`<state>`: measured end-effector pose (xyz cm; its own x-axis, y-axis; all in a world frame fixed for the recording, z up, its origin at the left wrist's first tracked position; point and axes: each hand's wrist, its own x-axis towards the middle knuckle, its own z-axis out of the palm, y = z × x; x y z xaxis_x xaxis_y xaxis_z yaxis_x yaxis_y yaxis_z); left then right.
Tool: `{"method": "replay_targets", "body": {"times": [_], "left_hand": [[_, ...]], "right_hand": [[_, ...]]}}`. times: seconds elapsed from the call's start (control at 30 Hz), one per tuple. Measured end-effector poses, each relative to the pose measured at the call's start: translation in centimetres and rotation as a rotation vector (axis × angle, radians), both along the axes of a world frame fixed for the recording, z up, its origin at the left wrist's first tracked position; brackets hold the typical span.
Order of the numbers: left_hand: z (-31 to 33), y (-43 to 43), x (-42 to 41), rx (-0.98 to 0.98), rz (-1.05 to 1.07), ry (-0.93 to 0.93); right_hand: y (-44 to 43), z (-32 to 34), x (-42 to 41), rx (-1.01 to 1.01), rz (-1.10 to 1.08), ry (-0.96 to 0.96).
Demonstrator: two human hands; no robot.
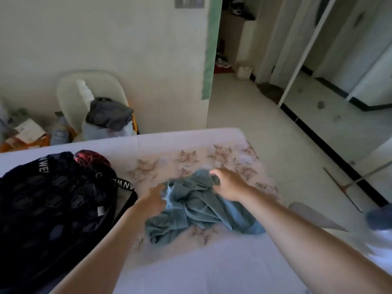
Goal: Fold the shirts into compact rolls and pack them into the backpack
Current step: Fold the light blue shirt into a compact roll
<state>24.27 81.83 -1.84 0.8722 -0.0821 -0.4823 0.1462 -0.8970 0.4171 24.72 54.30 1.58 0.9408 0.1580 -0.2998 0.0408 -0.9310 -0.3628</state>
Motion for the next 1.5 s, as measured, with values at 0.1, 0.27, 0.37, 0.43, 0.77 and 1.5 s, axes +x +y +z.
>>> {"method": "replay_targets", "body": {"times": [0.1,0.27,0.37,0.43,0.77,1.5], "left_hand": [[-2.0,-0.8,0.5,-0.037,-0.046,-0.031],[-3.9,-4.9,2.9,0.019,-0.161,-0.216],[-5.6,-7.3,5.4,0.218,-0.33,-0.341],[-6.7,-8.4,7.2,0.374,-0.42,-0.339],[-2.9,-5.1,14.6,0.325,-0.067,-0.22],[-8.8,-2.9,4.0,0.225,-0.326,-0.262]], "right_hand": [[-0.1,-3.3,1.3,0.03,-0.008,0.108],[-0.2,-9.2,2.6,0.093,-0.114,0.24],[-0.1,-12.7,3.5,0.116,-0.193,0.237],[-0.3,-13.7,4.9,0.121,-0.21,0.181],[-0.4,-9.9,16.2,0.332,-0.248,0.04],[1.2,-8.8,12.1,-0.285,0.068,-0.334]]}}
